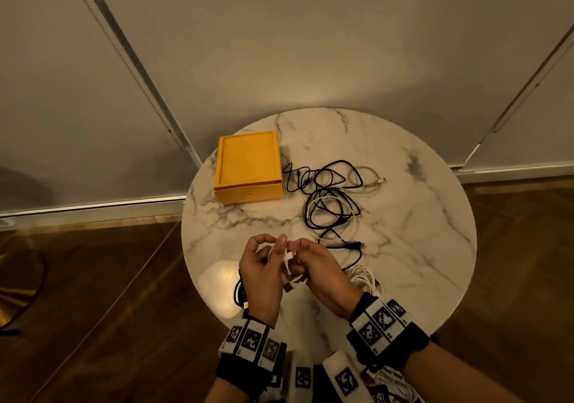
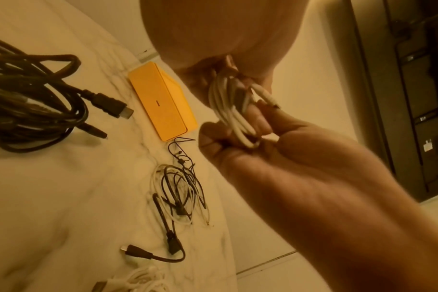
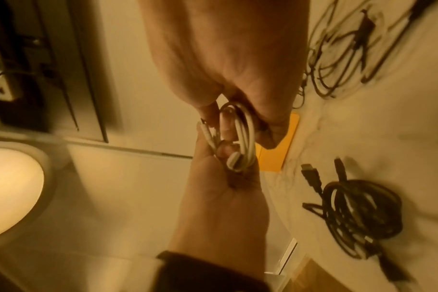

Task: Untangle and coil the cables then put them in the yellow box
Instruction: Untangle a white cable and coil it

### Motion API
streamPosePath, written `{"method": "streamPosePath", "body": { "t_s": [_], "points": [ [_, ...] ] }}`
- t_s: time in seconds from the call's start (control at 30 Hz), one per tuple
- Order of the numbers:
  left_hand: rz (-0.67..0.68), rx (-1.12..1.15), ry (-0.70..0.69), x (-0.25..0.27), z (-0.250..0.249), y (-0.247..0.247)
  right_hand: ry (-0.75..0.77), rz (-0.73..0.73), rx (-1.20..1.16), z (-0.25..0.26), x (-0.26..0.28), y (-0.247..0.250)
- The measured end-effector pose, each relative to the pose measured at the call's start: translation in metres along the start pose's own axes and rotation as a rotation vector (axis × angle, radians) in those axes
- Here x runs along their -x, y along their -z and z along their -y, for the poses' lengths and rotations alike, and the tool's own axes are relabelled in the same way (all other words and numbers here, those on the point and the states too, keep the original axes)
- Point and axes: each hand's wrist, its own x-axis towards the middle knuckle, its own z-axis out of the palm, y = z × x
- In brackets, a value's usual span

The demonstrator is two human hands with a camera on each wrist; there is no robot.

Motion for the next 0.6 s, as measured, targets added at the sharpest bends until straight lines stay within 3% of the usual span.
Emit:
{"method": "streamPosePath", "body": {
  "t_s": [0.1,0.17,0.27,0.47,0.53,0.6],
  "points": [
    [0.001,-0.045,-0.050,-0.003,0.001,0.004,-0.125,0.063,-0.292,0.004,0.001,-0.001],
    [0.039,-0.070,-0.076,-0.006,0.000,0.010,-0.144,0.153,-0.282,0.009,0.002,0.005],
    [0.140,-0.130,-0.093,-0.006,-0.006,0.018,-0.089,0.205,-0.070,0.014,0.003,0.015],
    [0.464,-0.211,-0.012,-0.002,-0.015,0.038,0.151,0.073,0.461,0.028,0.002,0.033],
    [0.435,-0.309,-0.044,0.001,-0.016,0.037,0.186,0.065,0.555,0.024,0.005,0.030],
    [0.314,-0.440,-0.122,0.001,-0.012,0.032,0.204,0.072,0.593,0.019,0.009,0.023]
  ]
}}
